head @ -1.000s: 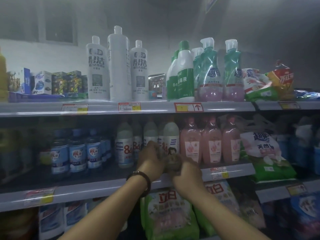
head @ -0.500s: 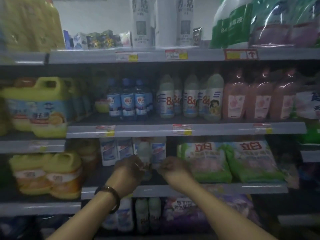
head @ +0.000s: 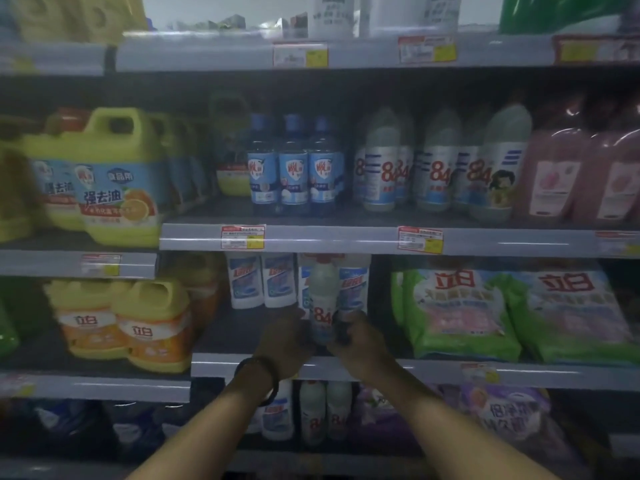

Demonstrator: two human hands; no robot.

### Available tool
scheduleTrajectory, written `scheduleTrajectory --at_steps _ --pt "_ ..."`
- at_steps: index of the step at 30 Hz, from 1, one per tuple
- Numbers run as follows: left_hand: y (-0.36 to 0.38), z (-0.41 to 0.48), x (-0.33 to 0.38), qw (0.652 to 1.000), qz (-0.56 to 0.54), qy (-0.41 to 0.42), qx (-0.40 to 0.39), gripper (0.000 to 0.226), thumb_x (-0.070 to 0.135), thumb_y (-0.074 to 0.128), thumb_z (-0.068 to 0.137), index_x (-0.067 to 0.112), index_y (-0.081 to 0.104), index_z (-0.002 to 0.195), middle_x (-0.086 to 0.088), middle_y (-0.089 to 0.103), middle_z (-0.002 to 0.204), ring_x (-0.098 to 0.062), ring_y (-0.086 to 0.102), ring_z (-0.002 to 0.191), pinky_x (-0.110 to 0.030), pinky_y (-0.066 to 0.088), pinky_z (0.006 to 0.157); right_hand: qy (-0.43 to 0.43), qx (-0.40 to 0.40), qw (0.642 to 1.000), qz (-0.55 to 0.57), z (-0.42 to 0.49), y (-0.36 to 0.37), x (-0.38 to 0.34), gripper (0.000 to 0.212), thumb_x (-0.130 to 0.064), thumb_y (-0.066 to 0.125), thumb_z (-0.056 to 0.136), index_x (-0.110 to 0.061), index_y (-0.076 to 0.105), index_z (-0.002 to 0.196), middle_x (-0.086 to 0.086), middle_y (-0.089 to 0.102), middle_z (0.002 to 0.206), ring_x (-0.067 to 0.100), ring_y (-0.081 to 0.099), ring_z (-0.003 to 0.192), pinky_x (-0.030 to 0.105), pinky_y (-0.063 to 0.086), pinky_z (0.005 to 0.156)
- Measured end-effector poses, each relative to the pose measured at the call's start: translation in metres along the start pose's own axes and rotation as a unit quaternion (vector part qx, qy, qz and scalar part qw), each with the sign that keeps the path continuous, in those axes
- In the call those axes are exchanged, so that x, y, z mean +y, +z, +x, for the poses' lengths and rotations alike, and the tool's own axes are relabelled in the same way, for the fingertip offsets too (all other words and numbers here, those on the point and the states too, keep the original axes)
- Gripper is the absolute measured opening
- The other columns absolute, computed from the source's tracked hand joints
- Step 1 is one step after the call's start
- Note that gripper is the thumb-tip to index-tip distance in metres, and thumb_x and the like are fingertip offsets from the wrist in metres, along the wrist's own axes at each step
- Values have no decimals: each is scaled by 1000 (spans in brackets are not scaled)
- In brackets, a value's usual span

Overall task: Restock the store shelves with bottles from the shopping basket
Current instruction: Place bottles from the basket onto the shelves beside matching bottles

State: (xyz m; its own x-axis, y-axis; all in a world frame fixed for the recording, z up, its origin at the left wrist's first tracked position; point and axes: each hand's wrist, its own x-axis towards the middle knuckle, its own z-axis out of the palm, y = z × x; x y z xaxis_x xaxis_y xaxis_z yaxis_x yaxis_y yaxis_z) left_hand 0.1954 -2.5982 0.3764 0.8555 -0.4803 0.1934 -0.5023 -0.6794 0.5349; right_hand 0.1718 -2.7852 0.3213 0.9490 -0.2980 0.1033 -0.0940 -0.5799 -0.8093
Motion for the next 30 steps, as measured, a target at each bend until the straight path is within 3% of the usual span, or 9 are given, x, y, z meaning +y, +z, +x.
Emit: scheduleTrajectory --at_steps 1,3,5,8,14,18,23,26,30 --pt "2 5 -1 1000 -12 -8 -5 32 16 64 103 9 63 135 6 61 122 -11 63 112 2 36 85 3 1 1000 -10 11 6 8 73 -63 76 59 -35 58 125 -4 75 124 20 73 115 46 62 97" --pt "8 17 -9 999 -38 -19 -19 30 10 63 104 11 60 134 10 61 112 0 59 95 1 41 80 -6 -8 999 -31 25 11 12 82 -73 74 57 -36 57 128 -9 74 125 18 72 115 49 61 97" --pt "19 33 -24 999 -33 -30 -5 37 11 68 101 5 59 137 2 68 110 -6 65 96 -7 50 85 -16 -22 999 -20 22 9 -2 81 -67 85 68 -30 57 134 -7 74 131 18 71 117 48 61 99" --pt "36 51 -43 999 -3 -48 5 50 20 74 94 9 61 142 -13 71 131 -32 68 121 -43 54 106 -21 -29 999 -4 25 12 -8 75 -45 90 81 -27 52 143 -2 71 141 22 68 127 49 58 106" --pt "29 42 -34 983 -183 14 4 30 -1 67 100 8 59 128 -3 75 107 8 72 90 -12 56 77 -42 -39 998 14 30 11 0 62 -36 84 88 -30 52 142 -6 71 137 18 69 123 47 58 105" --pt "14 31 -21 951 -305 14 -48 30 -7 61 101 17 60 119 3 75 103 4 76 87 -12 57 75 -54 -85 990 100 26 2 5 67 -48 81 81 -30 57 140 -8 75 132 16 72 122 53 57 107" --pt "0 14 -28 929 -364 11 -71 37 -1 69 99 3 61 136 -29 69 129 -29 74 110 -32 64 88 -51 -122 971 199 -3 -19 -8 60 -31 84 88 -16 63 143 6 76 133 29 71 127 52 54 112" --pt "0 -5 -23 933 -351 -4 -77 35 11 74 99 8 65 133 -26 69 129 -37 72 114 -49 63 97 -29 -126 969 213 -28 -33 -15 40 -17 78 98 -13 65 135 7 78 126 25 74 119 36 60 97" --pt "-10 -35 3 941 -329 -11 -79 24 27 82 91 32 74 113 -7 77 115 -24 76 102 -42 64 89 -22 -133 968 210 -63 -50 -23 31 -19 78 98 -24 68 128 -2 80 119 17 75 111 32 58 84"
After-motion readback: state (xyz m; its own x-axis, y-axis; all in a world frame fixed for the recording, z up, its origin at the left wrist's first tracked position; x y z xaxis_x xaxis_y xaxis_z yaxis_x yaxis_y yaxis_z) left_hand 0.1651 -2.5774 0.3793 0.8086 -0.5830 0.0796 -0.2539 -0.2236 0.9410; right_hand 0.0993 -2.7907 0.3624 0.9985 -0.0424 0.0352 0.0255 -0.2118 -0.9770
